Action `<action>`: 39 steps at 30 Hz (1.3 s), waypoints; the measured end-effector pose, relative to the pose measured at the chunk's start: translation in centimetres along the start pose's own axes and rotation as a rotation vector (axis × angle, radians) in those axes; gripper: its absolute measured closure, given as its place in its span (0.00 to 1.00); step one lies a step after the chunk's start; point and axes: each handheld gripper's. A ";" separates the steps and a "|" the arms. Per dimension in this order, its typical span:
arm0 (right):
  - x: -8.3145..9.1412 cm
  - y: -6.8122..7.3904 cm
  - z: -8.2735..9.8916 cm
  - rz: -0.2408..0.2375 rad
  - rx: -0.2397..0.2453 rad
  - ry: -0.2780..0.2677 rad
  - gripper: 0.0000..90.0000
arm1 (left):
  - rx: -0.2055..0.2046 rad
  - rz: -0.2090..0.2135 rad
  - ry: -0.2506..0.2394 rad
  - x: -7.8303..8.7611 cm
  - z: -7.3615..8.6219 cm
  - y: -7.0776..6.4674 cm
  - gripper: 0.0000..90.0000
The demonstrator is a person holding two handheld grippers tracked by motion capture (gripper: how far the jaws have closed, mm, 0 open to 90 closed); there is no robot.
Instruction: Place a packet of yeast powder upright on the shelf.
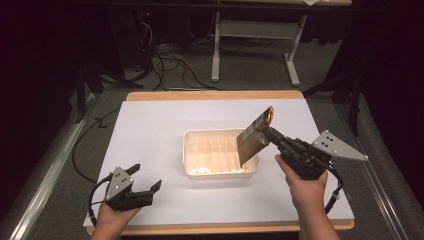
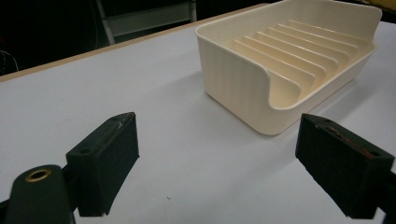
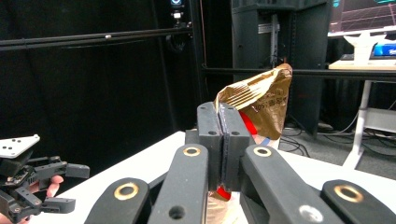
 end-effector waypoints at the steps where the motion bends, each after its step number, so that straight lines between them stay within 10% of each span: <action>1: -0.2 0.1 0.0 -0.003 -0.005 0.004 1.00 | 0.000 0.000 -0.001 0.0 0.0 0.0 0.15; 39: -6.9 0.6 2.3 0.022 -0.001 0.114 1.00 | -0.002 0.004 -0.005 0.1 0.0 0.0 0.15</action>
Point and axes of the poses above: each handheld gripper's, and its own axes: x roughly backward along the jaws, z roughly out of its underside, y roughly to its left, and after that the axes turned 7 degrees about y, right-handed
